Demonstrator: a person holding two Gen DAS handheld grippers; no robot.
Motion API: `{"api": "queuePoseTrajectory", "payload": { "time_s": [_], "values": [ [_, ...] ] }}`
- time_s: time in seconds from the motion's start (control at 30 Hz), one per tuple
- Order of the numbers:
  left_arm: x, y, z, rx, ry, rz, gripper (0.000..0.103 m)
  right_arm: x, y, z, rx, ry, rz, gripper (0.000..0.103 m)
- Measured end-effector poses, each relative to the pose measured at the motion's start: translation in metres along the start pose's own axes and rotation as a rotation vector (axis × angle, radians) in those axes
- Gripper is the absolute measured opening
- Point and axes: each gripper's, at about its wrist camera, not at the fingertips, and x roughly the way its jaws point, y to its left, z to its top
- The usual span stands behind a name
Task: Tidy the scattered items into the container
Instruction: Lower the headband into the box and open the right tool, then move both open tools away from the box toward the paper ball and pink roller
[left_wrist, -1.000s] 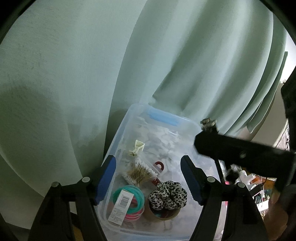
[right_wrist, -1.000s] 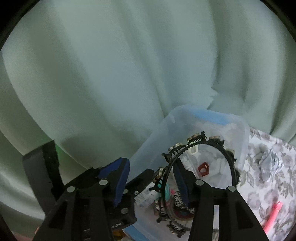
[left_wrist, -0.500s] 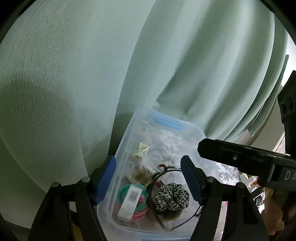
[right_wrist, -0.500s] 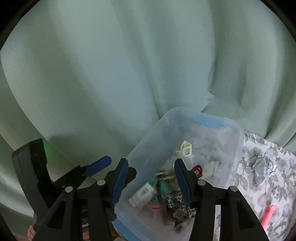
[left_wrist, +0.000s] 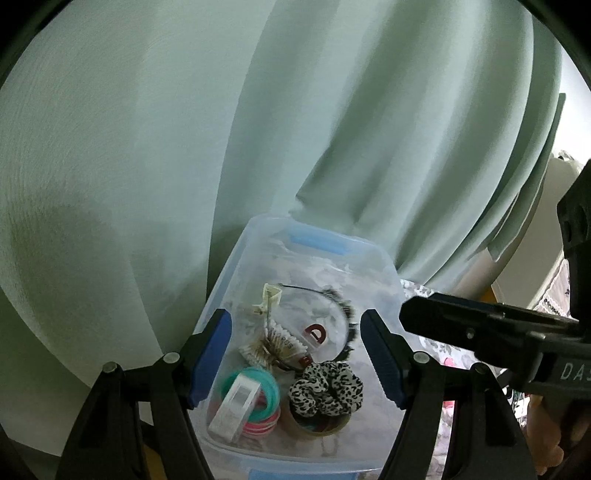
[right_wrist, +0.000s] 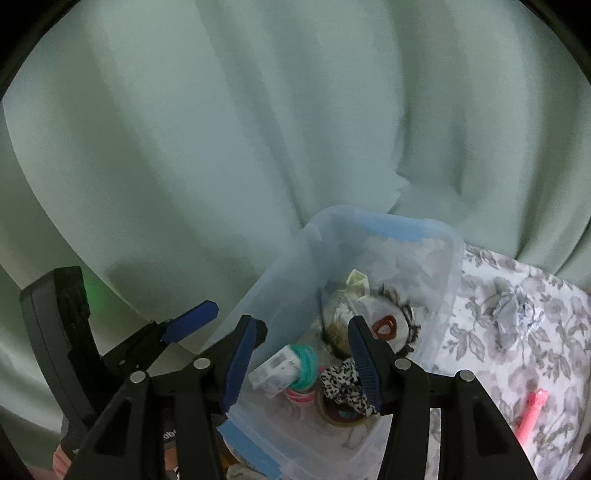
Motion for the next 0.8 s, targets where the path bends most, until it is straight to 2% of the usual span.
{"api": "queuePoseTrajectory", "payload": {
  "time_s": [0.2,0.5,0.8],
  "values": [
    [-0.011,-0.003,-0.001,0.047,-0.009,-0.010,0.073,-0.022,-0.015,-0.010,0.040,-0.024,-0.006,0.056],
    [-0.022,-0.024,-0.003,0.146,-0.024,-0.037,0.073,-0.072,-0.038,-0.026,0.103,-0.108,-0.016,0.056],
    [-0.021,-0.077,-0.013,0.250,-0.009,-0.076,0.073,-0.128,-0.073,-0.058,0.211,-0.187,-0.054,0.056]
  ]
}}
